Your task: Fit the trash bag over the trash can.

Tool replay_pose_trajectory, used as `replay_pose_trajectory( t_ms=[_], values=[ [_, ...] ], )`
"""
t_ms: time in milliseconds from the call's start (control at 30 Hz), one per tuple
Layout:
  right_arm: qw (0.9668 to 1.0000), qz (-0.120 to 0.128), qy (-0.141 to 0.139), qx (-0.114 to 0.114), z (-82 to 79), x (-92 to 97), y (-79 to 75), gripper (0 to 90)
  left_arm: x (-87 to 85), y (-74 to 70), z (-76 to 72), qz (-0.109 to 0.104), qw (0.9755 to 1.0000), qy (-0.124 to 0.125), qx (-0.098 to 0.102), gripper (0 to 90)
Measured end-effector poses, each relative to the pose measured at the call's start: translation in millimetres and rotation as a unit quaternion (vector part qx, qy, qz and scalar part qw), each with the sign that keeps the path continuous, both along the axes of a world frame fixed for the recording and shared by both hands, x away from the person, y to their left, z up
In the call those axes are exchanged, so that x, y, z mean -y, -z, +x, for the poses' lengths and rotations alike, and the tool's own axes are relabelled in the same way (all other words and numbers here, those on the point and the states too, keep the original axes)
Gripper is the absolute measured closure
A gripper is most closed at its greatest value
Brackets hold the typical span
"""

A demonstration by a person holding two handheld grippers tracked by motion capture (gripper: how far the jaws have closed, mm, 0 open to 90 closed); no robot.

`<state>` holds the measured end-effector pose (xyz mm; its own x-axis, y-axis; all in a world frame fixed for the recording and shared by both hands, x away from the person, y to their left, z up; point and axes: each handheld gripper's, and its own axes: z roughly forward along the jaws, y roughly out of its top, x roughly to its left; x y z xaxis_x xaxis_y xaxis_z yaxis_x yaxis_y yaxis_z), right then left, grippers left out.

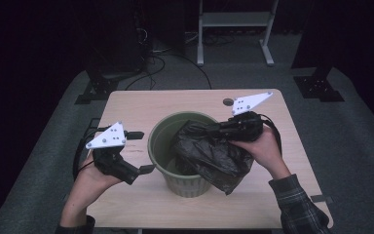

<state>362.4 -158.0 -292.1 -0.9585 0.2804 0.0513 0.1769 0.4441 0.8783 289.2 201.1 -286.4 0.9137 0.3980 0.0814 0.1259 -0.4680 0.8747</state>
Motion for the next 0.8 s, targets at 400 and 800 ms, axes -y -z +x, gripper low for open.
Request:
replay_pose_trajectory(
  t_ms=[400, 800],
  values=[
    [0.9997, -0.002, -0.025, 0.001, 3.4, -18.4, 1.4, 89.8, 24.9, -10.2, 29.3, 0.0, 0.9998, 0.02, 0.002, 3.6],
    [0.9991, -0.001, -0.042, 0.006, 1.9, -25.4, -0.3, 89.8, 50.1, 3.6, 61.2, 0.019, 0.9983, 0.046, -0.031, 23.7]
  ],
)
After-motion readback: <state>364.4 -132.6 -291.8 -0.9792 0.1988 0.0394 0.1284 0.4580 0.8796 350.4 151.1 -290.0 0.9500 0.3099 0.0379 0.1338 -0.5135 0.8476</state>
